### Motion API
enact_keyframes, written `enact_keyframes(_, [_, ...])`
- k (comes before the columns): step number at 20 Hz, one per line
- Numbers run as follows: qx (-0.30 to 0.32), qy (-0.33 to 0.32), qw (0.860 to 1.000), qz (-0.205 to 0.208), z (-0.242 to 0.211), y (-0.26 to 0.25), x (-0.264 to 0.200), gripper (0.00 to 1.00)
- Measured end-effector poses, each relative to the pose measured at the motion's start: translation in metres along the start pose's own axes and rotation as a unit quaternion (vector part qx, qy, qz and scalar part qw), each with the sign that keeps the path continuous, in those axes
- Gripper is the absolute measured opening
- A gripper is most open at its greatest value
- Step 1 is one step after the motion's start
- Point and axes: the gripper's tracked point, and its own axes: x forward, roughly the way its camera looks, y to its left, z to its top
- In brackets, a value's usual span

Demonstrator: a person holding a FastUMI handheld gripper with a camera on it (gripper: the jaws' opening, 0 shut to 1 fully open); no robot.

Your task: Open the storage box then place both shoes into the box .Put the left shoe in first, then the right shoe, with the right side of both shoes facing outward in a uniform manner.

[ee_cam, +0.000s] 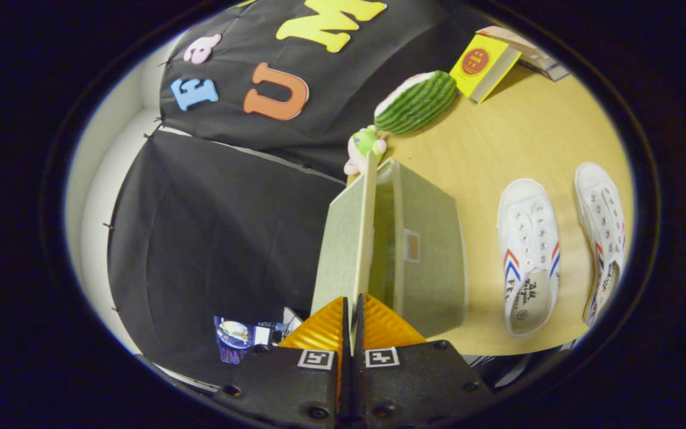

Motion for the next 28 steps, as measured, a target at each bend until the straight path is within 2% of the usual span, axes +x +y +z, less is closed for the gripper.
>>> enact_keyframes(5, [-0.021, 0.011, 0.999, 0.049, 0.003, 0.076, 0.018, 0.06])
enact_keyframes(9, [-0.061, 0.044, 0.994, 0.083, -0.007, 0.14, 0.056, 0.05])
enact_keyframes(15, [-0.152, 0.078, 0.982, 0.079, -0.031, 0.194, 0.123, 0.06])
enact_keyframes(16, [-0.165, 0.076, 0.98, 0.079, -0.03, 0.203, 0.129, 0.09])
enact_keyframes(17, [-0.181, 0.073, 0.978, 0.075, -0.033, 0.204, 0.136, 0.14])
enact_keyframes(23, [-0.239, 0.015, 0.971, 0.02, -0.003, 0.185, 0.125, 0.71])
enact_keyframes(26, [-0.278, -0.021, 0.96, -0.026, 0.015, 0.163, 0.104, 0.91])
enact_keyframes(28, [-0.301, -0.043, 0.951, -0.053, 0.026, 0.152, 0.083, 0.98])
